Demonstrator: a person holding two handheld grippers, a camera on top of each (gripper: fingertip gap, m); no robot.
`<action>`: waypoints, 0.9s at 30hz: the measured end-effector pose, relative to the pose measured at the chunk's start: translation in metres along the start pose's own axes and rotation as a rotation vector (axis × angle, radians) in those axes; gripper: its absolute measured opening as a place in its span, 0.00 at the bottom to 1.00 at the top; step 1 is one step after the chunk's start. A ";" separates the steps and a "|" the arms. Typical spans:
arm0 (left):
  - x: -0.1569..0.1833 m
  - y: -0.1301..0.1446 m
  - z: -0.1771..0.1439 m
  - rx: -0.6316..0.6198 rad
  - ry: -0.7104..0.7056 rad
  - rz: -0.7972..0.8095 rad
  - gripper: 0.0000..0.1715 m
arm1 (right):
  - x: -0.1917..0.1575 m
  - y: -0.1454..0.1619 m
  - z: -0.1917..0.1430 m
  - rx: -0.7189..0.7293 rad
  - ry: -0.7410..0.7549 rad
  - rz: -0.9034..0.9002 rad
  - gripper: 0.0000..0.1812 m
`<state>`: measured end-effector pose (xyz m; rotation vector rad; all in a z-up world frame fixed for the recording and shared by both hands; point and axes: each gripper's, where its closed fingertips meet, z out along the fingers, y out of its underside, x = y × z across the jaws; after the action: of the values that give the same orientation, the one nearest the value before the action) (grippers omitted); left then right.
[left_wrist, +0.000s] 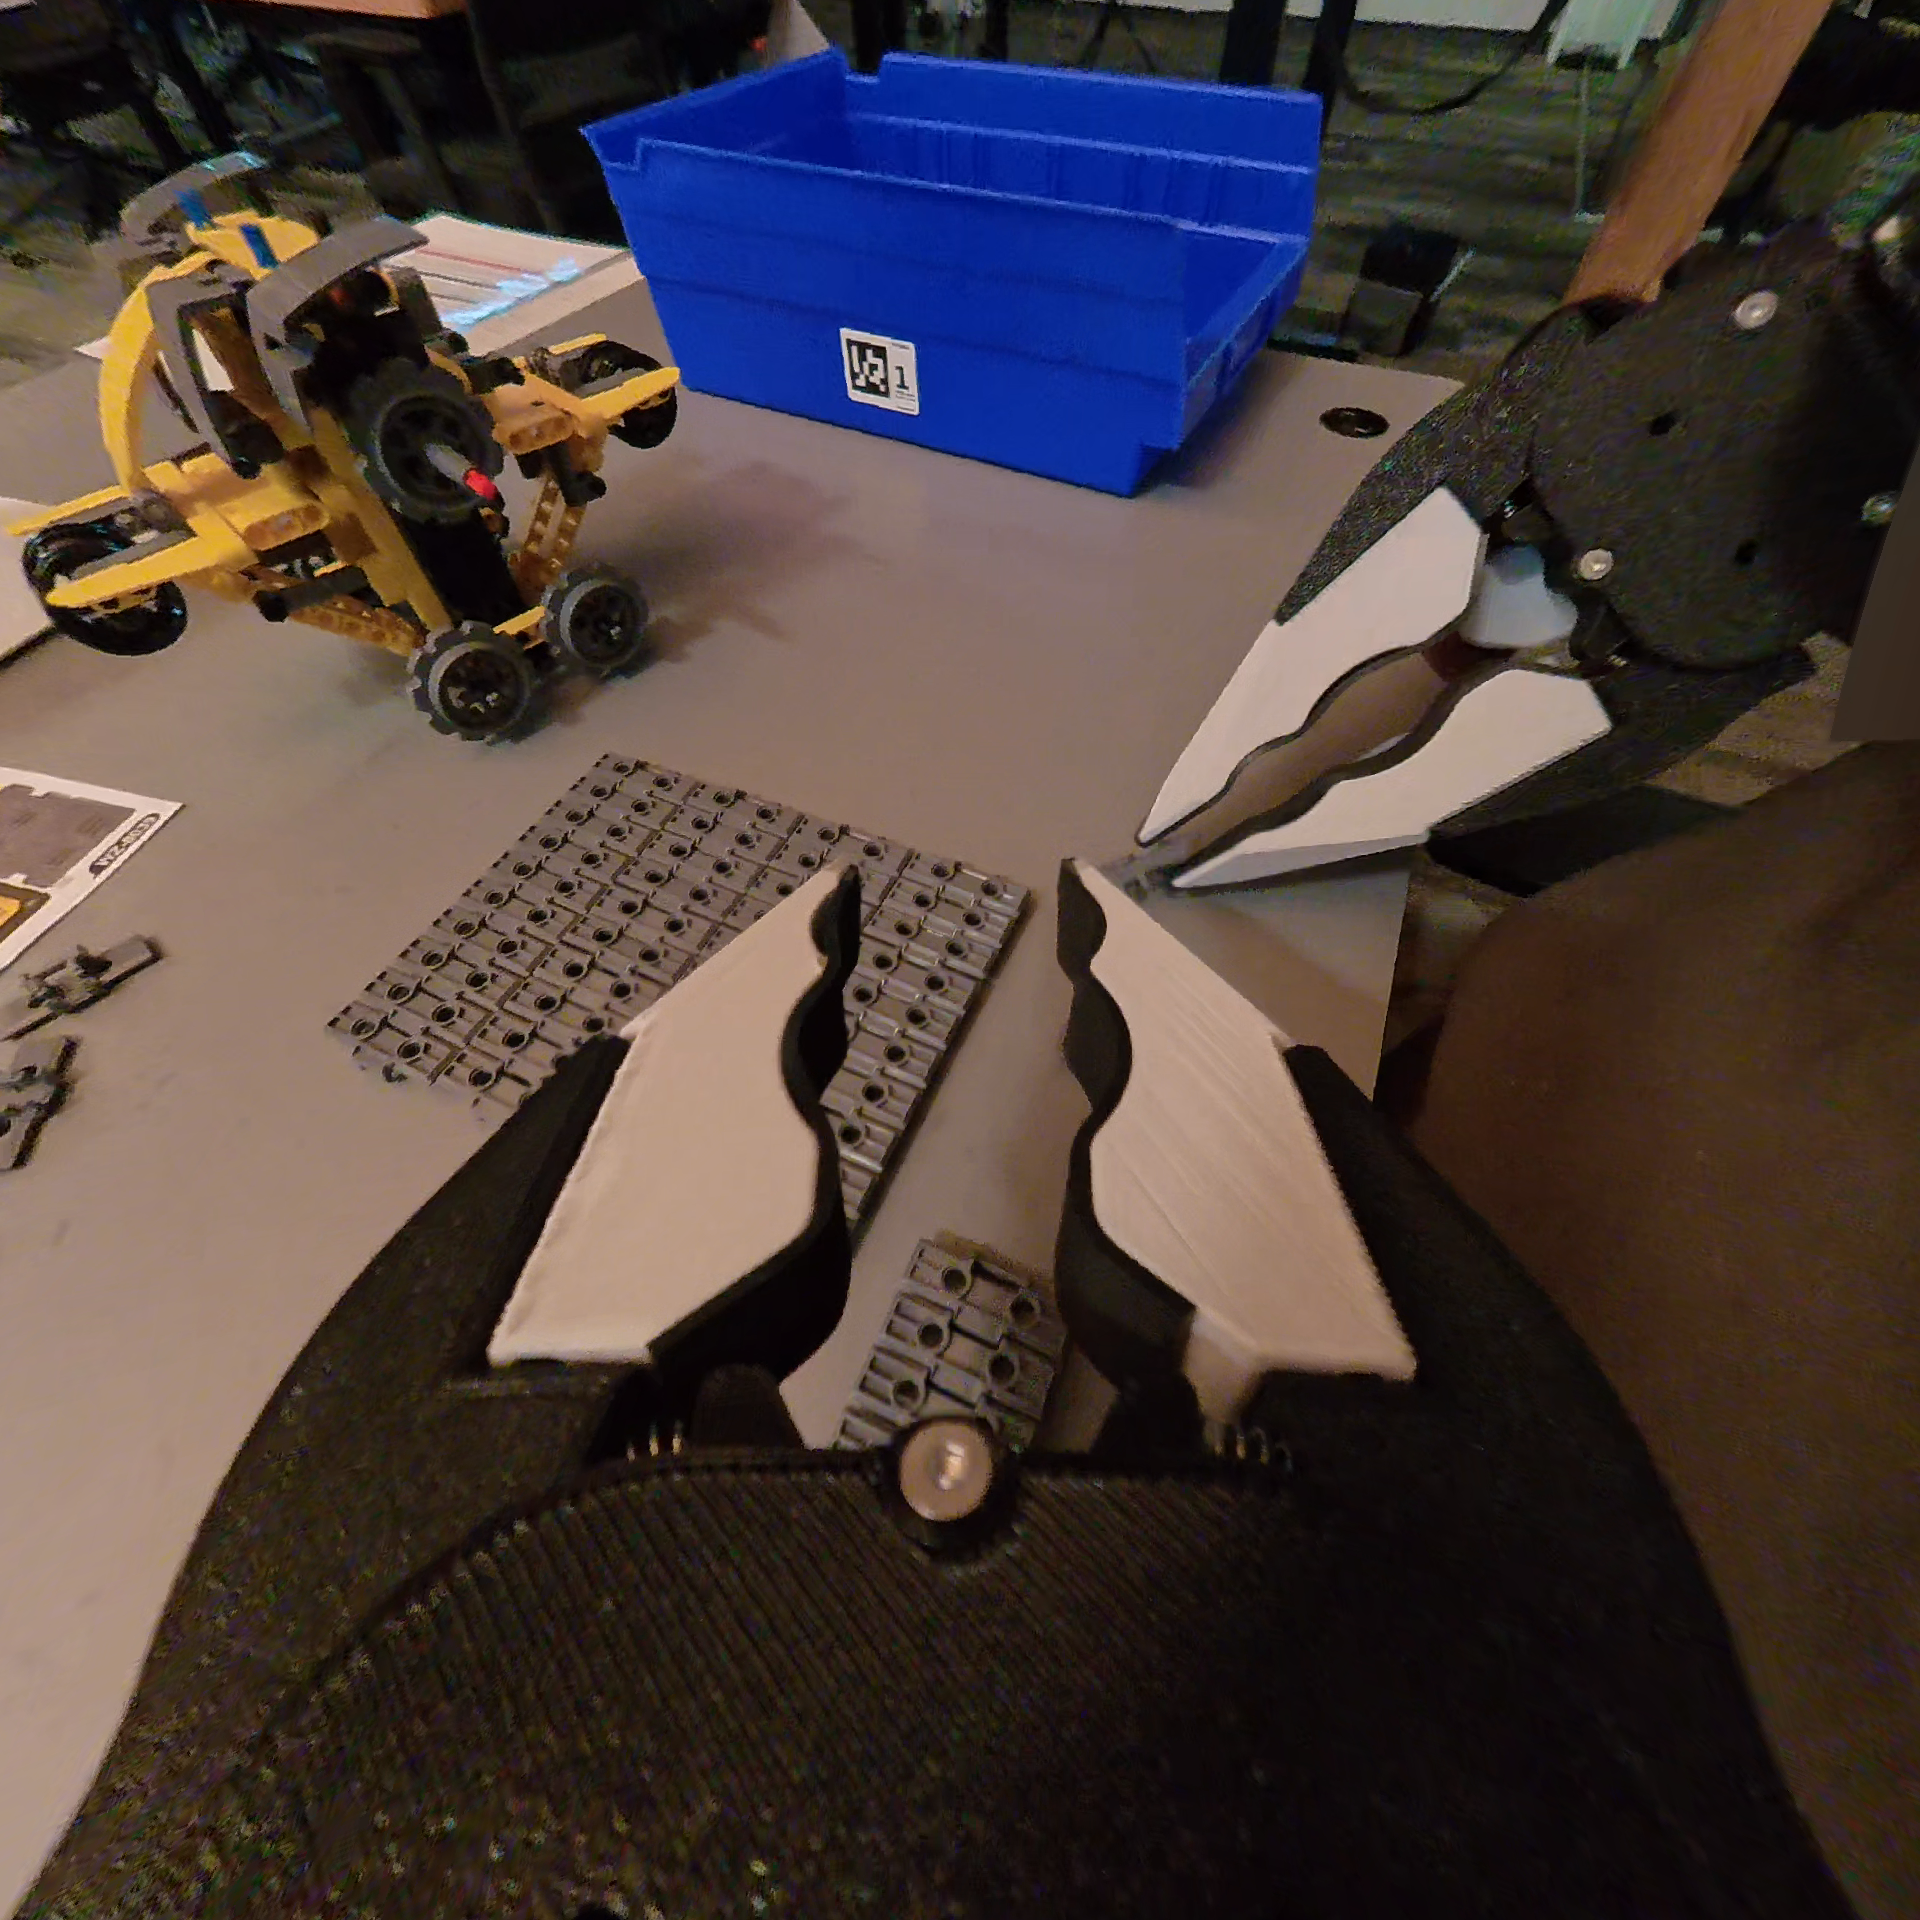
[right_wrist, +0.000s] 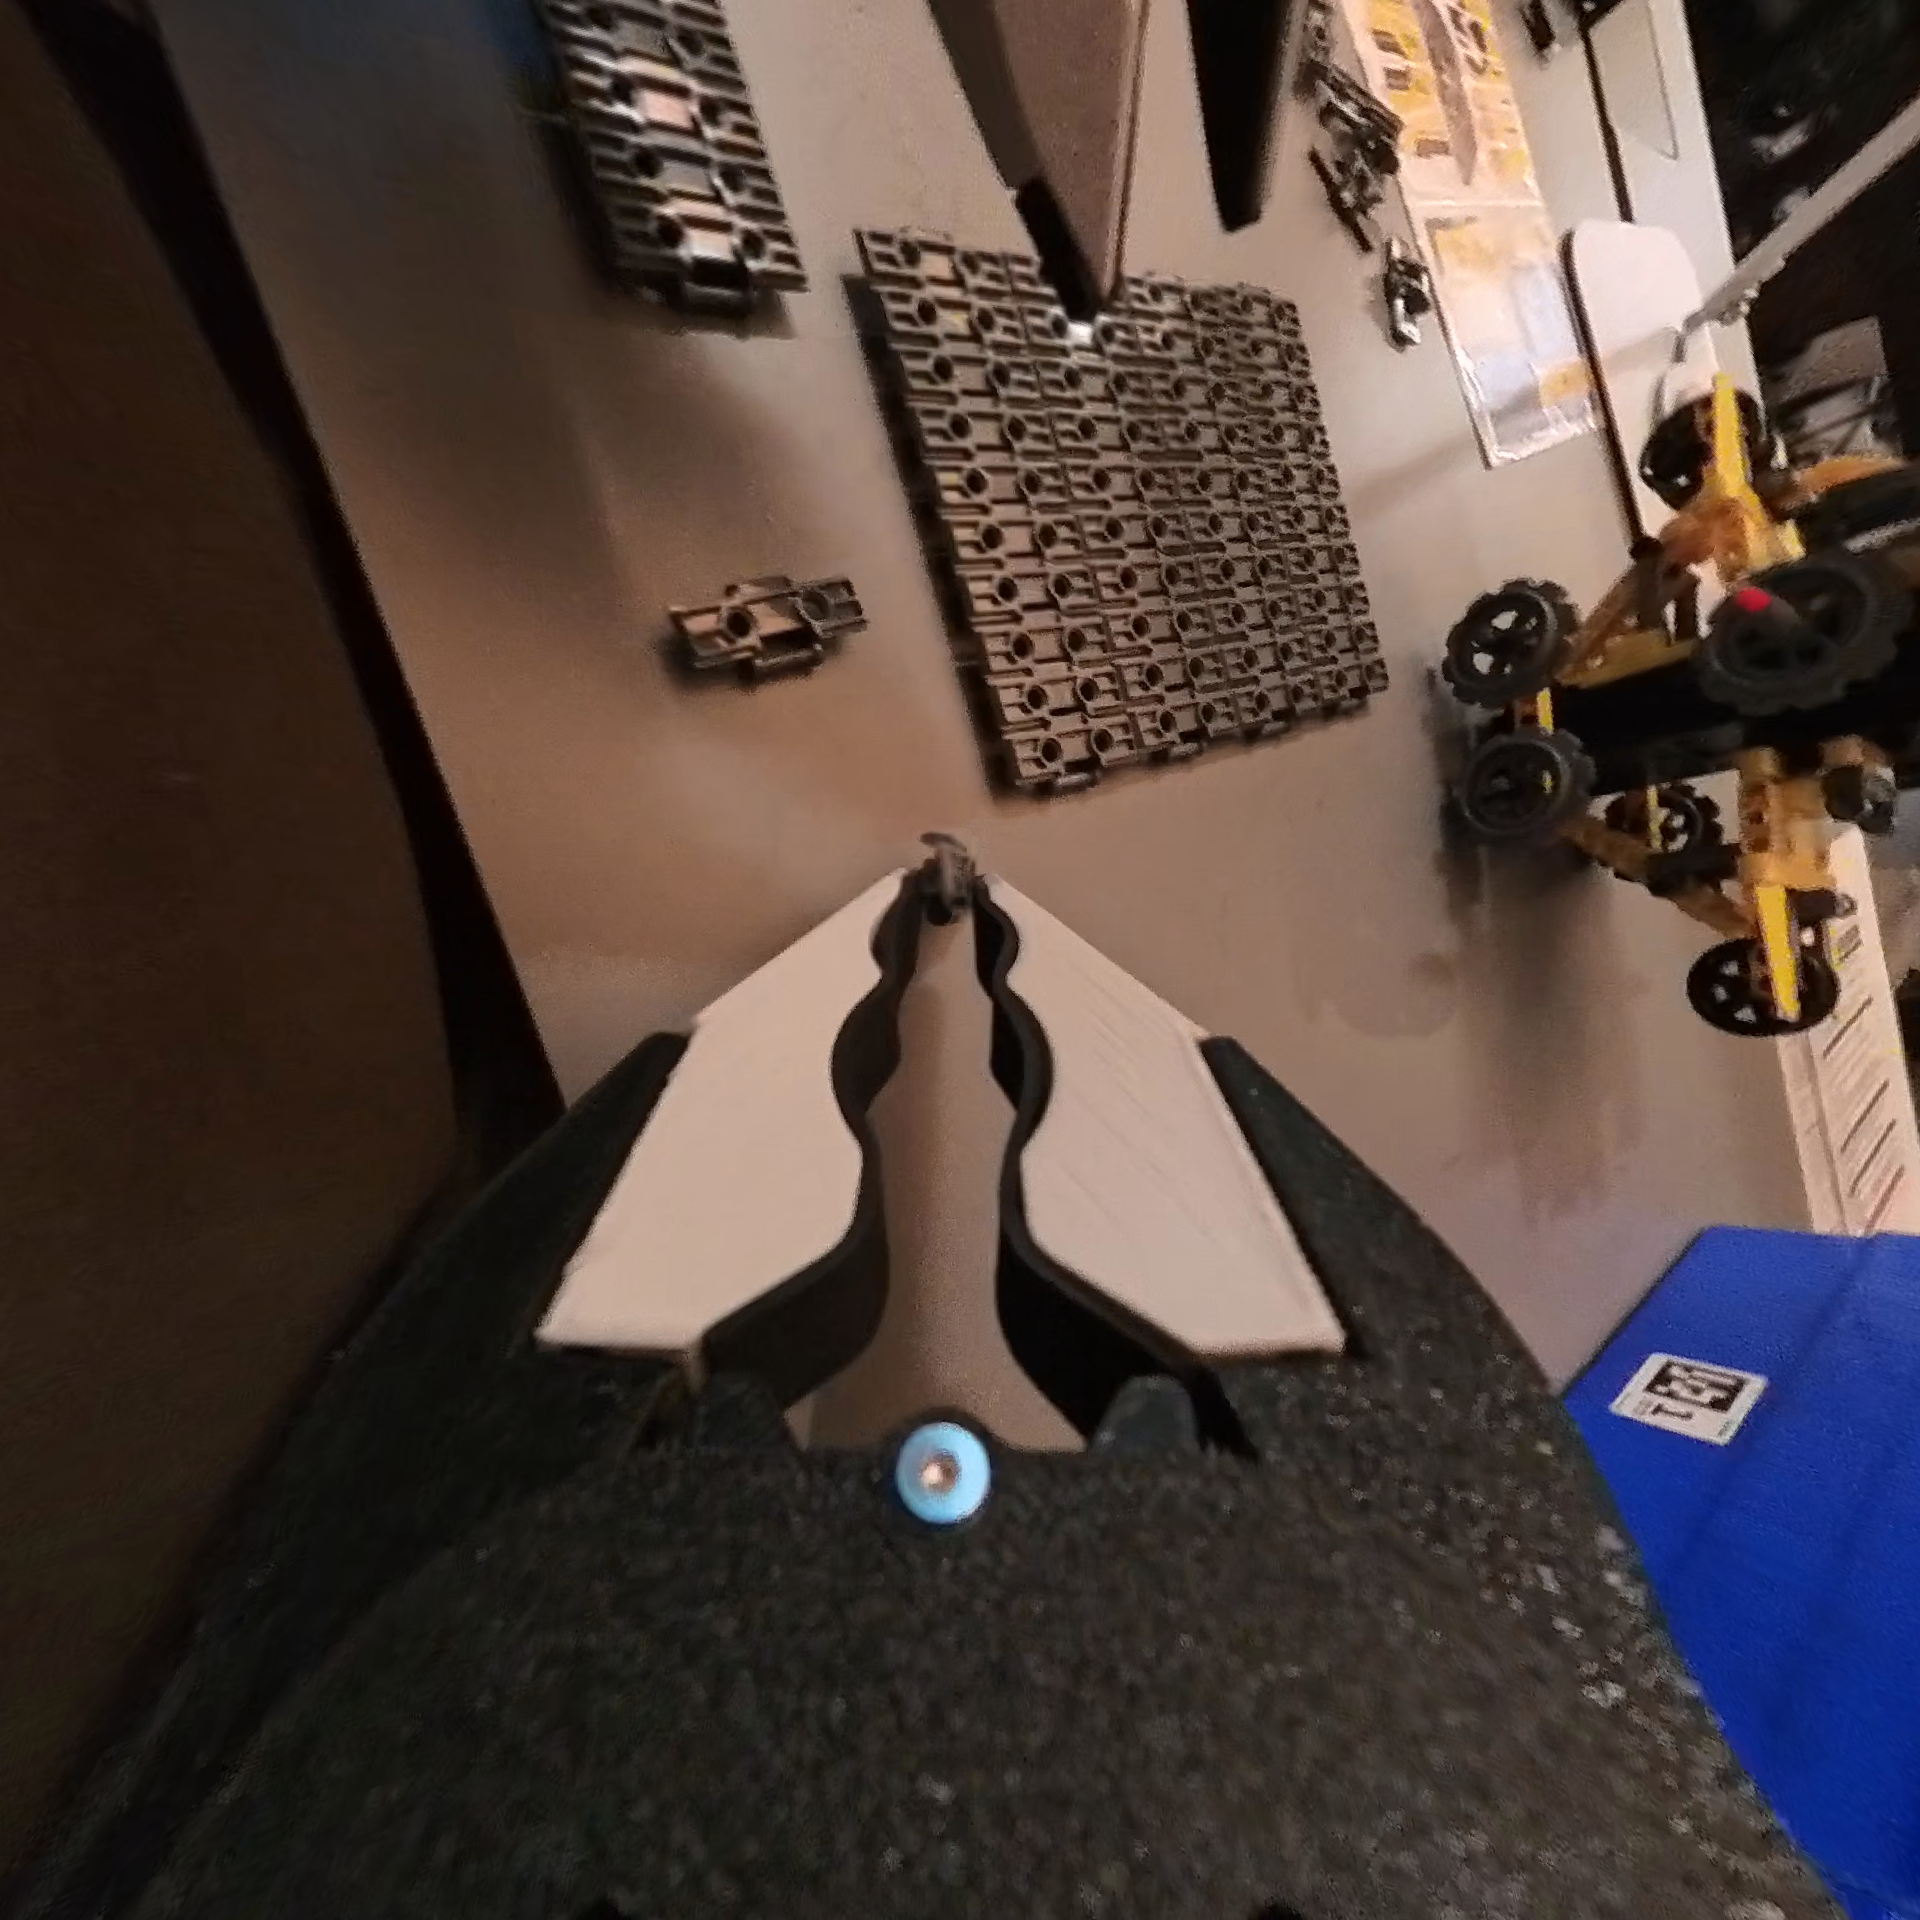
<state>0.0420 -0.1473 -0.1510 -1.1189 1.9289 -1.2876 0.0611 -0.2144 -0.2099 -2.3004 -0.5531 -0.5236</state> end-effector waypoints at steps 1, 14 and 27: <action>-0.001 0.001 -0.001 -0.003 -0.006 0.003 0.21 | -0.003 -0.001 0.000 -0.005 -0.018 -0.014 0.08; 0.025 0.022 -0.006 -0.096 0.144 0.021 0.25 | -0.006 -0.004 -0.005 0.041 -0.262 0.272 0.24; 0.045 0.064 0.024 -0.393 0.183 0.064 0.30 | -0.016 -0.004 0.009 0.086 -0.495 0.366 0.21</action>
<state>0.0173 -0.1854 -0.2190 -1.1414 2.4078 -1.0323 0.0481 -0.2095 -0.2216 -2.3724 -0.3553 0.2482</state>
